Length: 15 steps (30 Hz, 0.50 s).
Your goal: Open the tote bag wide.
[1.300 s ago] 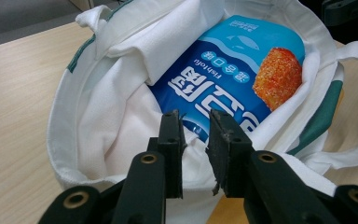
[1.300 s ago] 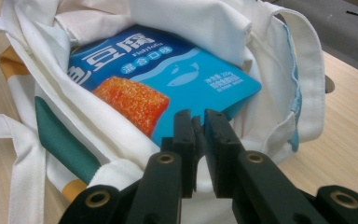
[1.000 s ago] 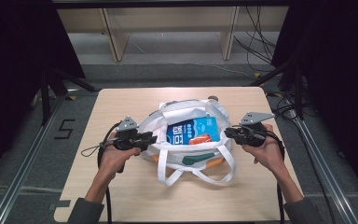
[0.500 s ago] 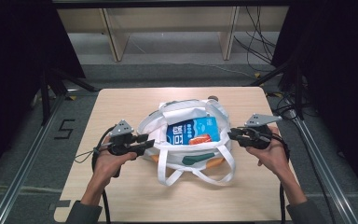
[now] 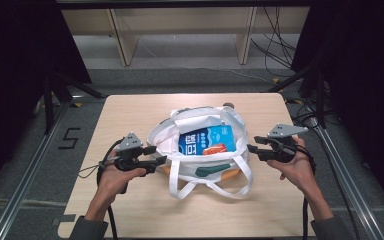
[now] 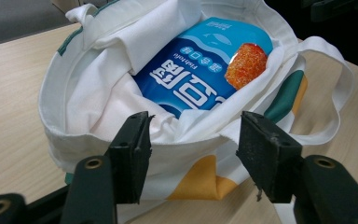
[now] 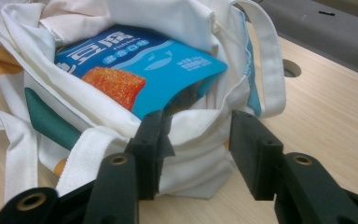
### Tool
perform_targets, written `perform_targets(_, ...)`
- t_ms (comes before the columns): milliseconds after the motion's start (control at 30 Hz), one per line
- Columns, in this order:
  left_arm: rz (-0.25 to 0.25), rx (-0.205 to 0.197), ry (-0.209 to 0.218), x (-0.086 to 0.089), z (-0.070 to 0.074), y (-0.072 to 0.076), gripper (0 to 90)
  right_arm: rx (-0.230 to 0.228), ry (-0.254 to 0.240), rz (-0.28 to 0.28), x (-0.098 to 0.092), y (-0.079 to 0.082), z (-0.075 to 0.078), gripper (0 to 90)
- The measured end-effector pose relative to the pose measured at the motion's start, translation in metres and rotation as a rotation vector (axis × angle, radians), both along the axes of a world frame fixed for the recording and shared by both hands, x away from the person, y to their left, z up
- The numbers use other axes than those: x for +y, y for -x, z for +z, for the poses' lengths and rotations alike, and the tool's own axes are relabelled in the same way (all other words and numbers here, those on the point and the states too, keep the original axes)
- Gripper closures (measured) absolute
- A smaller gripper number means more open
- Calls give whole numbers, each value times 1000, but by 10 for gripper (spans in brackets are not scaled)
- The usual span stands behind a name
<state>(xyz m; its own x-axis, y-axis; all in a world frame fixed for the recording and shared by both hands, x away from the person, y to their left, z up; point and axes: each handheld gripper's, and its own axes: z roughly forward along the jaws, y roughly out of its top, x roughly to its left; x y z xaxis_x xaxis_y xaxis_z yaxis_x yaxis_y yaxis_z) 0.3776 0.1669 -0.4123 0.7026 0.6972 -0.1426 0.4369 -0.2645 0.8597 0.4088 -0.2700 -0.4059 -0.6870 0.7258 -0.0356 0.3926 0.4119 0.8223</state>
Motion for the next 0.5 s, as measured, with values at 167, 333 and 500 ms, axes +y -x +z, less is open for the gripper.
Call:
perform_targets(167,-16,-1,-2,1,0,3,371,20,-14,-15,-5,4,2,457)
perform_targets(333,-9,-7,-12,5,2,5,321,11,-26,-26,-9,8,0,413)
perform_targets(500,-14,-1,-6,5,1,9,302,32,-28,-39,-10,13,-1,385)
